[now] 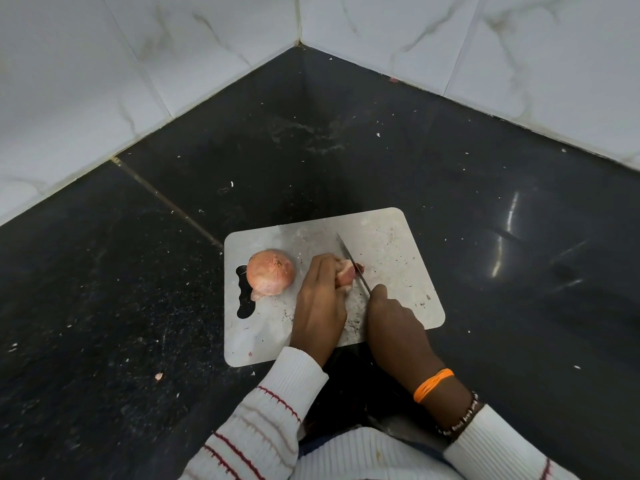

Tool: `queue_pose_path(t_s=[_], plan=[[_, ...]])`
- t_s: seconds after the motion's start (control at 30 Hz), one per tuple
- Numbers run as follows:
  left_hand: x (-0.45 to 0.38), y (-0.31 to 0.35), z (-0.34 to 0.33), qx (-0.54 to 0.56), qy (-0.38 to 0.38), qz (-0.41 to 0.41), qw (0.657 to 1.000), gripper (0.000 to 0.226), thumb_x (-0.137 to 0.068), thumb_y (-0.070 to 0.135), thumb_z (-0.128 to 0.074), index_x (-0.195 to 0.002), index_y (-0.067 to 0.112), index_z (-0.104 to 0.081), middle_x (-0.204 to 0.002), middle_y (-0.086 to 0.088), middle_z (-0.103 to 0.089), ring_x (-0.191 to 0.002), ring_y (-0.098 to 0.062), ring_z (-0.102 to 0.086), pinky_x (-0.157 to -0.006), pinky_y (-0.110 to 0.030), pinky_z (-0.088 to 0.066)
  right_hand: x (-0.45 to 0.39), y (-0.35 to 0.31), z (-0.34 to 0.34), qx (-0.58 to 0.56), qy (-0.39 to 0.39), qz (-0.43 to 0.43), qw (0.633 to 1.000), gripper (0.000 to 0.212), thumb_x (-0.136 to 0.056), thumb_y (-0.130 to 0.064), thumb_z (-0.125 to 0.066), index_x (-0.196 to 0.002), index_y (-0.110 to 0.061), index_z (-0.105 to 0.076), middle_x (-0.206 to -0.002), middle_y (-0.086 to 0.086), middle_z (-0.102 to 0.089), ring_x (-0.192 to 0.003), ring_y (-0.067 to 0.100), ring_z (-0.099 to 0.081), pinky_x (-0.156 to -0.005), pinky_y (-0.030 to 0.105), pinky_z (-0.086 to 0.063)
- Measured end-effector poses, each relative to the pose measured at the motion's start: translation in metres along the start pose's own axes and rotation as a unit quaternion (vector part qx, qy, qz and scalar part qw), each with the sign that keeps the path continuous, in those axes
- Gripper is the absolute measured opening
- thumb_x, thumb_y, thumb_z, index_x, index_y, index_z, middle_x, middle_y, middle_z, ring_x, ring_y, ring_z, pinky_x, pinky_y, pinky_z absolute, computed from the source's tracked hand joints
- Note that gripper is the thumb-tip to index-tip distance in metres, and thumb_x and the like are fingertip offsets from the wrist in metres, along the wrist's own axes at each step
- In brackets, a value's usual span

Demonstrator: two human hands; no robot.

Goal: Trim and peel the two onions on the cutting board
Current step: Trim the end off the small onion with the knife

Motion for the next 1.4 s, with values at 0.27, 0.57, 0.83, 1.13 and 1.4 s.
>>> queue_pose_path(t_s=[0.27, 0.57, 0.83, 1.13, 1.4], plan=[[-0.002, -0.015, 0.014, 0.000, 0.002, 0.141, 0.990, 0.035, -0.081, 0.028, -0.070, -0.105, 0.014, -0.049, -0.101, -0.002, -0.057, -0.089, -0.015, -0.050, -0.073, -0.026, -0.041, -0.026, 0.017, 0.011, -0.089, 0.019, -0.004, 0.996, 0.011, -0.097, -0.011, -0.034, -0.103, -0.005, -0.040, -0.100, 0.021, -0.059, -0.090, 0.039, -0.057, -0.066, 0.034, -0.035], [-0.007, -0.002, 0.012, -0.055, -0.050, 0.029, 0.997, 0.039, -0.076, -0.006, -0.063, -0.110, 0.011, -0.068, -0.115, -0.007, -0.063, -0.104, -0.023, -0.057, -0.087, -0.007, -0.024, -0.028, 0.009, 0.014, -0.313, 0.045, 0.035, 0.948, 0.014, -0.089, -0.006, -0.054, -0.103, -0.006, -0.054, -0.090, -0.004, -0.056, -0.080, 0.010, -0.051, -0.061, -0.001, -0.036], [-0.009, -0.004, 0.017, -0.112, -0.086, 0.072, 0.987, 0.031, -0.094, 0.012, -0.051, -0.124, 0.013, -0.059, -0.116, -0.009, -0.056, -0.103, -0.023, -0.051, -0.073, -0.021, -0.032, -0.032, 0.013, 0.019, -0.352, 0.092, 0.013, 0.932, 0.011, -0.093, -0.007, -0.049, -0.103, -0.009, -0.053, -0.098, -0.008, -0.055, -0.086, 0.008, -0.049, -0.059, 0.001, -0.034], [-0.008, -0.004, 0.022, -0.141, -0.040, 0.095, 0.985, 0.028, -0.088, 0.034, -0.062, -0.099, 0.009, -0.058, -0.104, -0.006, -0.054, -0.095, -0.022, -0.049, -0.070, -0.028, -0.036, -0.027, 0.014, 0.015, -0.346, 0.112, 0.015, 0.931, 0.025, -0.087, -0.004, -0.057, -0.112, -0.010, -0.053, -0.110, 0.001, -0.065, -0.102, 0.016, -0.058, -0.073, 0.010, -0.034], [-0.006, 0.003, 0.018, -0.069, -0.038, 0.036, 0.996, 0.019, -0.083, 0.013, -0.067, -0.101, 0.011, -0.069, -0.096, -0.005, -0.062, -0.088, -0.022, -0.057, -0.073, -0.025, -0.041, -0.023, 0.016, 0.014, -0.360, 0.116, 0.009, 0.925, 0.019, -0.089, -0.002, -0.053, -0.106, -0.008, -0.055, -0.096, -0.008, -0.059, -0.090, 0.007, -0.052, -0.064, 0.013, -0.034]])
Point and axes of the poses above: each hand's wrist, its own x-axis away from the middle knuckle, its own z-axis out of the back of the hand, y = z × x, the point moved 7 cm from there along -x, towards the middle knuckle
